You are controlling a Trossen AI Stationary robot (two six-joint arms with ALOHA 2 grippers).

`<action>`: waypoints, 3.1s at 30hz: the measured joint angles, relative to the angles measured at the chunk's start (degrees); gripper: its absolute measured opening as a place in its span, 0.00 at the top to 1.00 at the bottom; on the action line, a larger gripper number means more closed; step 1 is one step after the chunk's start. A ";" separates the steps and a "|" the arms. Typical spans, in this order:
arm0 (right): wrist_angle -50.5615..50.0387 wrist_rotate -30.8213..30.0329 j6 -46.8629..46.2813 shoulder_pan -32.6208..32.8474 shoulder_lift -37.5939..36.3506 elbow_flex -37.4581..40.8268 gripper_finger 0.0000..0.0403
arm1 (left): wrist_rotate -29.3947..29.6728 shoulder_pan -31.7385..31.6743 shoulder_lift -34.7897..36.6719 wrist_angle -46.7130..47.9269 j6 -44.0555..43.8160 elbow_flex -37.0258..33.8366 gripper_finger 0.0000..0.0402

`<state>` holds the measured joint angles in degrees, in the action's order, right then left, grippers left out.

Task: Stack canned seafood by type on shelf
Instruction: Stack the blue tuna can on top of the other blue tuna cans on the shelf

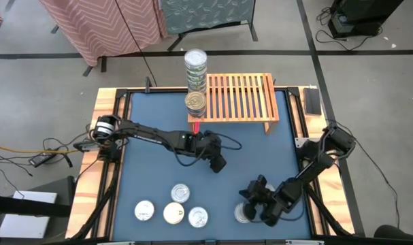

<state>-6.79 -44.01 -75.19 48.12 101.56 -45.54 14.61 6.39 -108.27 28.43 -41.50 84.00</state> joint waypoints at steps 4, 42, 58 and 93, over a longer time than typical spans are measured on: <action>-0.21 -2.16 -2.86 1.51 0.00 0.00 0.99 | -0.14 -0.02 0.00 -2.31 -3.00 0.00 0.39; 1.21 -4.48 -1.08 2.99 0.04 0.00 0.99 | -2.59 3.18 -5.97 0.66 -15.30 1.54 0.39; 10.09 -9.99 19.63 -2.65 0.07 0.00 0.98 | -11.76 0.39 -6.49 5.74 -15.70 1.11 0.39; 10.97 -5.12 18.39 -5.04 0.07 0.00 0.98 | -9.57 3.92 -5.80 51.40 -14.32 26.29 0.44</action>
<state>4.19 -49.12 -56.80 43.08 101.62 -45.54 5.04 10.31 -114.06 79.83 -55.82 110.29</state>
